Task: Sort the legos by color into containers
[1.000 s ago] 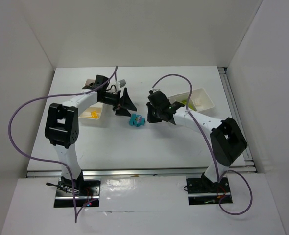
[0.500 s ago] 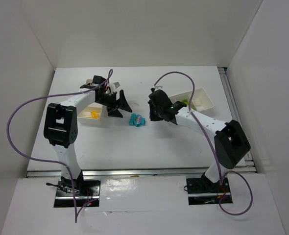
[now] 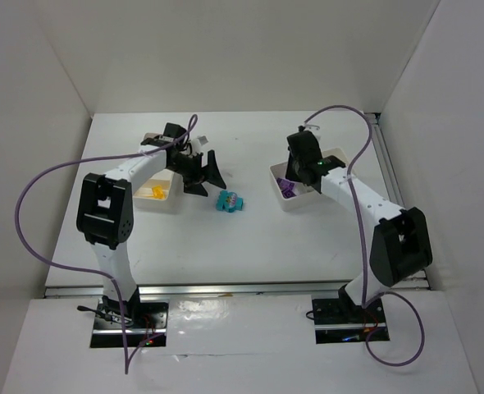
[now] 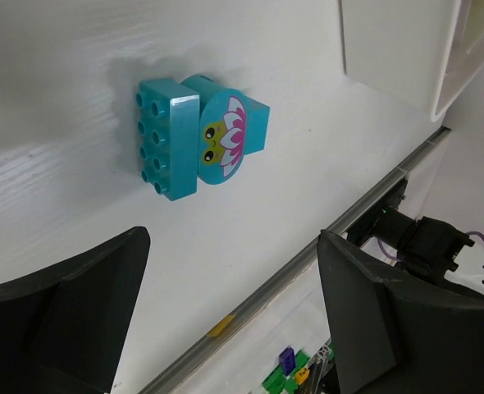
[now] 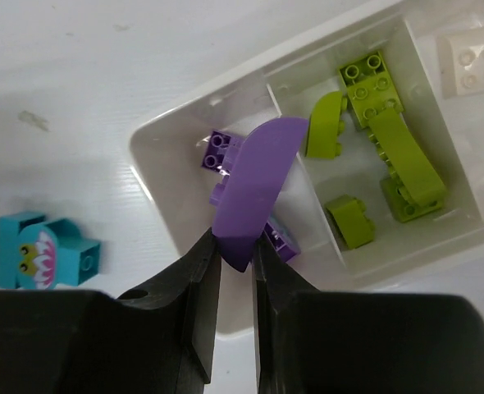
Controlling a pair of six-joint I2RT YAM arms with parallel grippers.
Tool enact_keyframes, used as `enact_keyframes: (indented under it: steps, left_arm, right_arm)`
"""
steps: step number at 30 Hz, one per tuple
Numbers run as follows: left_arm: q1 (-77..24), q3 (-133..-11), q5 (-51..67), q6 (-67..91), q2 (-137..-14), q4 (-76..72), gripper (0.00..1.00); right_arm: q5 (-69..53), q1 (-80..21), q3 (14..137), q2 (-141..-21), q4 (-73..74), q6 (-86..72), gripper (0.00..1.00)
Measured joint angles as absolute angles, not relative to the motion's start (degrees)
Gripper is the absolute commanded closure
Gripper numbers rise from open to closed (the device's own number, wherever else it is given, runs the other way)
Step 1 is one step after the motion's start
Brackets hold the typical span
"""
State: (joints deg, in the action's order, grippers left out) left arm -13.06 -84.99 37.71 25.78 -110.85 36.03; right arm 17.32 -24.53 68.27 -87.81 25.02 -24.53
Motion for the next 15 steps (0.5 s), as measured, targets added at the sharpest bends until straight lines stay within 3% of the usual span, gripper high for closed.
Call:
enact_keyframes:
  steps: [1,2,5,7,11,15]
  left_arm:
    - [-13.1,-85.0,37.2,25.8,-110.8,36.3,0.06]
    - [-13.2,-85.1,36.8,25.8,-110.8,36.6,0.06]
    - [-13.2,-85.3,35.0,25.8,-110.8,37.5,0.06]
    - [-13.2,-85.6,34.2,25.7,-110.8,38.0,0.06]
    - [-13.2,-86.8,32.2,25.6,-110.8,39.5,0.06]
    - [-13.2,-90.0,29.8,25.6,-110.8,41.6,0.06]
  right_arm:
    - [17.2,-24.1,68.5,-89.0,25.2,-24.5,0.8]
    - [17.1,-23.9,69.0,-90.3,25.5,-24.5,0.57]
    - [16.9,-23.9,71.0,-93.6,26.7,-24.1,0.32]
    - [16.8,-24.0,71.4,-94.1,26.8,-23.4,0.31]
    - [17.5,-26.5,72.1,-93.0,26.9,-22.4,0.41]
    - [15.4,-32.5,71.9,-90.2,26.2,-20.5,0.43]
